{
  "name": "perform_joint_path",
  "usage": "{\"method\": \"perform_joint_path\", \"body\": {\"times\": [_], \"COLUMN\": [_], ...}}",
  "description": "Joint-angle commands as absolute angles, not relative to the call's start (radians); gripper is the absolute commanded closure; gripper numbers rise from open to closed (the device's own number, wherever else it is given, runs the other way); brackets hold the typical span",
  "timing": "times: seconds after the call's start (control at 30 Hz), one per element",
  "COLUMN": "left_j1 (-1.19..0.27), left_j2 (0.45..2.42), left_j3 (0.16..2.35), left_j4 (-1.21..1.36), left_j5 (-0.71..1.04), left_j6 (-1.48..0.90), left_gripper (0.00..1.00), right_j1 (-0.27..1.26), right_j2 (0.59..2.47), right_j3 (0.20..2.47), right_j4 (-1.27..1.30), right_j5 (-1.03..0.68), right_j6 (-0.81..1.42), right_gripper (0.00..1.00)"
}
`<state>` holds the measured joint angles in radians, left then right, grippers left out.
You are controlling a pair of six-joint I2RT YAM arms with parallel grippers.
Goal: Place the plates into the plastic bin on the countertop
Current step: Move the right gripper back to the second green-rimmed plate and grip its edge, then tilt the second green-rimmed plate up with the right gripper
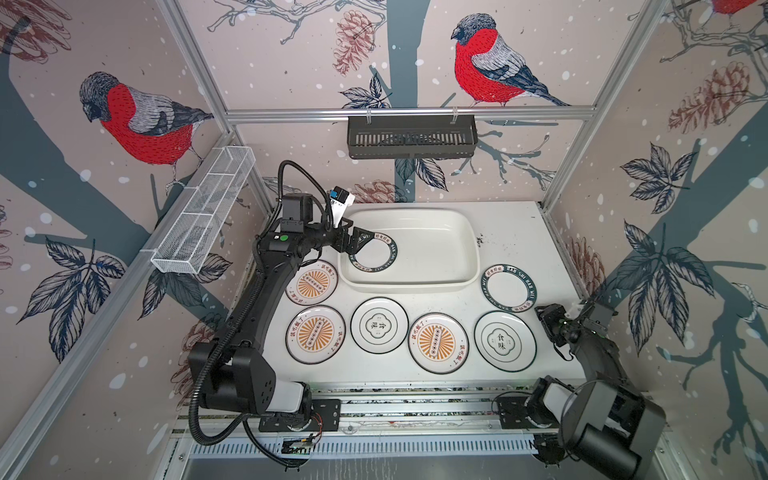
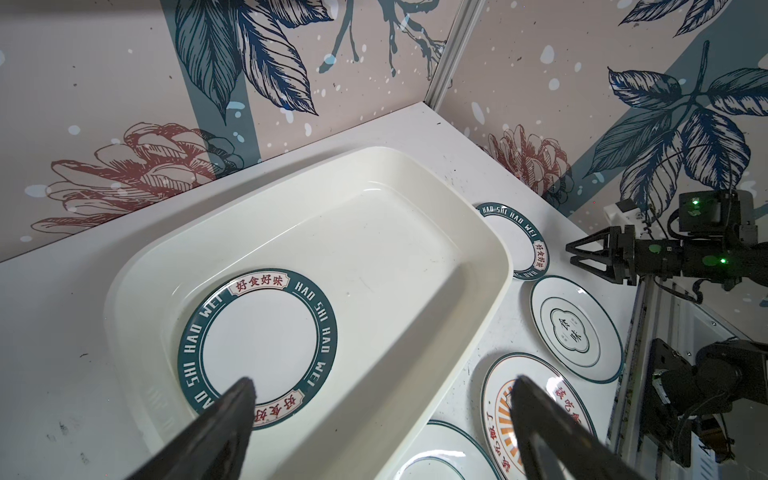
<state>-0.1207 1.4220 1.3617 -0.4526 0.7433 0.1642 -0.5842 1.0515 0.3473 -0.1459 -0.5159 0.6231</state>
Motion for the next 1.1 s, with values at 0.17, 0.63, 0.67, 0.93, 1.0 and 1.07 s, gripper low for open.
{"method": "perform_joint_path", "body": {"times": [0.17,0.63,0.67,0.93,1.0,1.07], "left_j1": [-0.124,-0.137,-0.138,-0.142,-0.144,-0.144], "left_j2": [1.416,1.42,1.422,1.425,1.425,1.425], "left_j3": [1.365,1.368,1.367,1.367,1.365,1.364], "left_j4": [-0.446,-0.43,-0.43,-0.428,-0.429,-0.431], "left_j5": [0.766,0.76,0.76,0.755,0.754,0.756], "left_j6": [0.186,0.169,0.169,0.167,0.167,0.167], "left_gripper": [0.05,0.05,0.05,0.05,0.05,0.05], "right_j1": [-0.595,-0.595,-0.594,-0.595,-0.594,-0.596], "right_j2": [1.101,1.248,1.268,1.367,1.389,1.407], "right_j3": [0.322,0.275,0.275,0.258,0.261,0.262], "right_j4": [-0.04,0.16,0.172,0.283,0.298,0.314], "right_j5": [-0.626,-0.704,-0.708,-0.73,-0.73,-0.729], "right_j6": [0.601,0.65,0.651,0.692,0.691,0.693], "right_gripper": [0.53,0.57,0.57,0.6,0.61,0.61]}}
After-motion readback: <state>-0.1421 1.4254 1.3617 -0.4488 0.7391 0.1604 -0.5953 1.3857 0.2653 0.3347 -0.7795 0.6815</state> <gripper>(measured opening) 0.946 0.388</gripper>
